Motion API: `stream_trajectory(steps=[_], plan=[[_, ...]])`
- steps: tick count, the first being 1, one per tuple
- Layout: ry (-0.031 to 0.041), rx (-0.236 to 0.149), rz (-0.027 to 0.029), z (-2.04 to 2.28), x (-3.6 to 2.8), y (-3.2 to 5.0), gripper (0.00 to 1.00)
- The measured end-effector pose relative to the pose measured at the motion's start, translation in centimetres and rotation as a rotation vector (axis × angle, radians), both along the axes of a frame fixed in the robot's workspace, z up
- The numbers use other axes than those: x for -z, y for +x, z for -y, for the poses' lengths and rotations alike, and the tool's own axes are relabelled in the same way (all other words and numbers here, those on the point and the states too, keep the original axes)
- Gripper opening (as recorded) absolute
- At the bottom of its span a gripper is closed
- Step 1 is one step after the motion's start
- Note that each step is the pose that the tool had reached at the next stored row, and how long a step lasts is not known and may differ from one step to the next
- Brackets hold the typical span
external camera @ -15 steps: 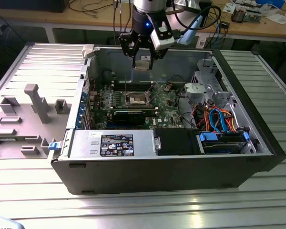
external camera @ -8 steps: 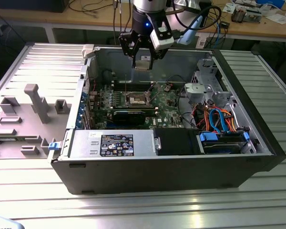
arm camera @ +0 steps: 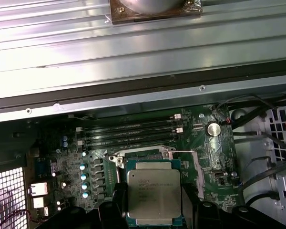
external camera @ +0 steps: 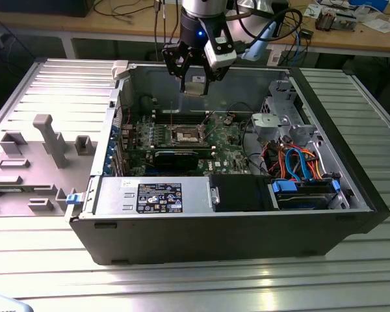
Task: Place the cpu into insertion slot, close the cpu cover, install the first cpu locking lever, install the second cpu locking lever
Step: 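Place the cpu into insertion slot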
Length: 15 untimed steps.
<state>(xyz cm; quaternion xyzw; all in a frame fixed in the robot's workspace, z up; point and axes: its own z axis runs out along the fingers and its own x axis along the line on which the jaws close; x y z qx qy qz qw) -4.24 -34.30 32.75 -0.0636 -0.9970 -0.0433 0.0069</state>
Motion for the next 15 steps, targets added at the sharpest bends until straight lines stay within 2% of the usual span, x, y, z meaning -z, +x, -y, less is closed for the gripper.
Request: stream_trajectory(steps=[15], plan=[[-0.0001, 0.023, 0.0, 0.0, 0.01, 0.0, 0.55]])
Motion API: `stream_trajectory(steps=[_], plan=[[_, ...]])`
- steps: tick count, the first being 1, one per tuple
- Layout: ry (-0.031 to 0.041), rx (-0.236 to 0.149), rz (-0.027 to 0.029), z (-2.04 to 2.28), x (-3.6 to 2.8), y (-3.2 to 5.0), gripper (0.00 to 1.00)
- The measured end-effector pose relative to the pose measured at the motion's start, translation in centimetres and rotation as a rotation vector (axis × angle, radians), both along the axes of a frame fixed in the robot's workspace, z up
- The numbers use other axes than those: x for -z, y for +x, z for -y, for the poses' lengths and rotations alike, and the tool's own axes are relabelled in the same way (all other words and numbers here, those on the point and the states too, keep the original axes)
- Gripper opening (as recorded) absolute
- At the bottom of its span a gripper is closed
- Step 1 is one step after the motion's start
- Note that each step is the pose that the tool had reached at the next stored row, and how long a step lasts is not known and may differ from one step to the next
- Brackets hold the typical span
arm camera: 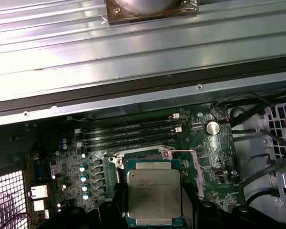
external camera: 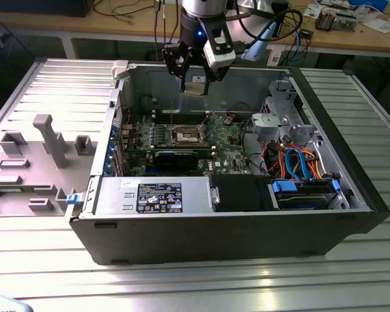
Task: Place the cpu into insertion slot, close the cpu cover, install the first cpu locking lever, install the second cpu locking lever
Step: 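Place the cpu into insertion slot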
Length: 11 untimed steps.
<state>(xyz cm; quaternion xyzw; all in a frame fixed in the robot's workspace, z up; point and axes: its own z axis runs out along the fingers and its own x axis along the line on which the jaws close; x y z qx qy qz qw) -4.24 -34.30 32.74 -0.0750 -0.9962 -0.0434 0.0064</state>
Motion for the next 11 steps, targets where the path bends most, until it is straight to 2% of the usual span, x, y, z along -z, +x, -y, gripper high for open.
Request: stream_trajectory(steps=[11], plan=[[0.0, 0.017, 0.0, 0.0, 0.0, 0.0, 0.55]])
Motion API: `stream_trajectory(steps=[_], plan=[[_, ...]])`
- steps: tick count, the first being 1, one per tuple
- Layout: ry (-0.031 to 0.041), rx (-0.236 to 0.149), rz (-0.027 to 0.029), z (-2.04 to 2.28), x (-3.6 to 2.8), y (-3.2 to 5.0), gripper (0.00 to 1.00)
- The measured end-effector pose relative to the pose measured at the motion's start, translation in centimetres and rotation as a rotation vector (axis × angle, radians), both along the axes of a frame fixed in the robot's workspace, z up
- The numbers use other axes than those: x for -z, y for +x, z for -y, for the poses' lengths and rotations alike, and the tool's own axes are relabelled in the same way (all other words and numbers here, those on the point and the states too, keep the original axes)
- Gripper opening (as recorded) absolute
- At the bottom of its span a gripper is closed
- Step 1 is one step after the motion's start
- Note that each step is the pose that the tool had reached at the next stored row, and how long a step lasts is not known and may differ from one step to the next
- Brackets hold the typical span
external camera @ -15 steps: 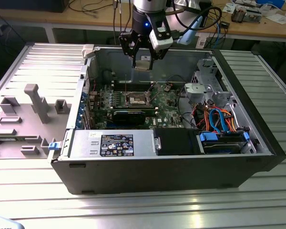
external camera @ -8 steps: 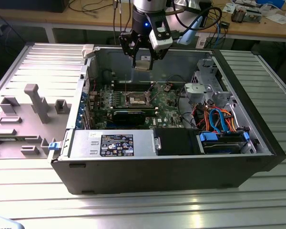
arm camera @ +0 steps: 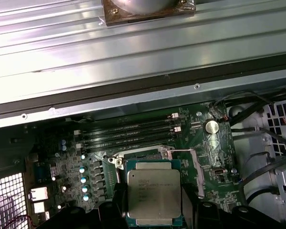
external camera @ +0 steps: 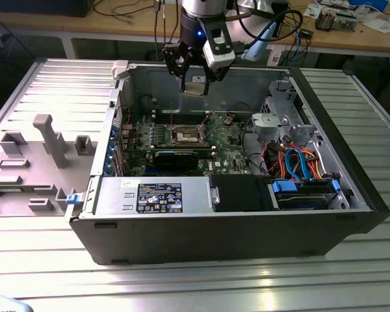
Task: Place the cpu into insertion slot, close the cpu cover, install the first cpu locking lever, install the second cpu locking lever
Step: 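Place the cpu into insertion slot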
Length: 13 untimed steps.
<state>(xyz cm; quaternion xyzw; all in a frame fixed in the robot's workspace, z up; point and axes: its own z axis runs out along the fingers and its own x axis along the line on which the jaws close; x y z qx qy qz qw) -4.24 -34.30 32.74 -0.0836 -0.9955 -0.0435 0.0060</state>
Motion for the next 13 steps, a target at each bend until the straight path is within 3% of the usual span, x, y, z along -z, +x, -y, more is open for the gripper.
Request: stream_trajectory(steps=[13], plan=[[0.0, 0.017, 0.0, 0.0, 0.01, 0.0, 0.55]])
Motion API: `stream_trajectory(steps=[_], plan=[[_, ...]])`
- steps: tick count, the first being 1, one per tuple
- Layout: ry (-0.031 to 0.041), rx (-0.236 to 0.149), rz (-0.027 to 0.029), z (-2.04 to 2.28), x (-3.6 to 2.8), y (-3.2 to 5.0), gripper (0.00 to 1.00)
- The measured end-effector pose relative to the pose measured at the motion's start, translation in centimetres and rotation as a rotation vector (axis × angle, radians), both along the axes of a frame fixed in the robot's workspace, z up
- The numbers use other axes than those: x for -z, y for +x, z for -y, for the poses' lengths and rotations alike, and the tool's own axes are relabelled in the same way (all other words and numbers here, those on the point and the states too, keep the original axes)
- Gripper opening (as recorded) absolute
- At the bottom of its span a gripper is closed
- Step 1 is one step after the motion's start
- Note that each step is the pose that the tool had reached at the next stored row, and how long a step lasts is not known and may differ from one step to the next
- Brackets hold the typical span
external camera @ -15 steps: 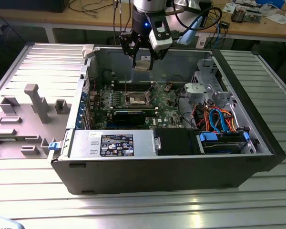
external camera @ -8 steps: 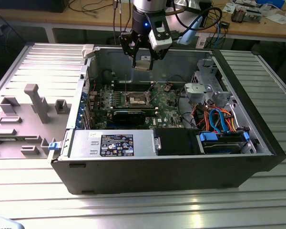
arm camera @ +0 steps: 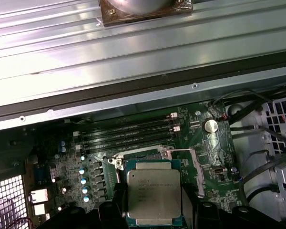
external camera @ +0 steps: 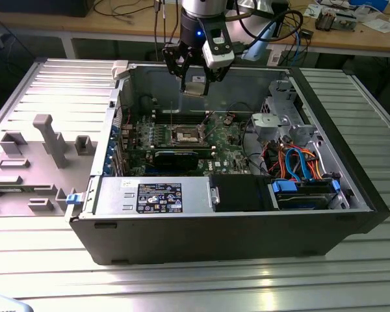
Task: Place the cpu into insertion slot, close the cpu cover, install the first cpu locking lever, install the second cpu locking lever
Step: 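Place the cpu into insertion slot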
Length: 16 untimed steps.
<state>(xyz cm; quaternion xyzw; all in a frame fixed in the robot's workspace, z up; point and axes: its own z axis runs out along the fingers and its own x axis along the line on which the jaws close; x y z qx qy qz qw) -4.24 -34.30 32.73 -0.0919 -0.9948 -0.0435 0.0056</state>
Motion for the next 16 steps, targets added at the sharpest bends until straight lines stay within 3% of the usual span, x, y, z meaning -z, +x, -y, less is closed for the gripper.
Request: stream_trajectory(steps=[16], plan=[[0.0, 0.02, 0.0, 0.0, 0.0, 0.0, 0.55]])
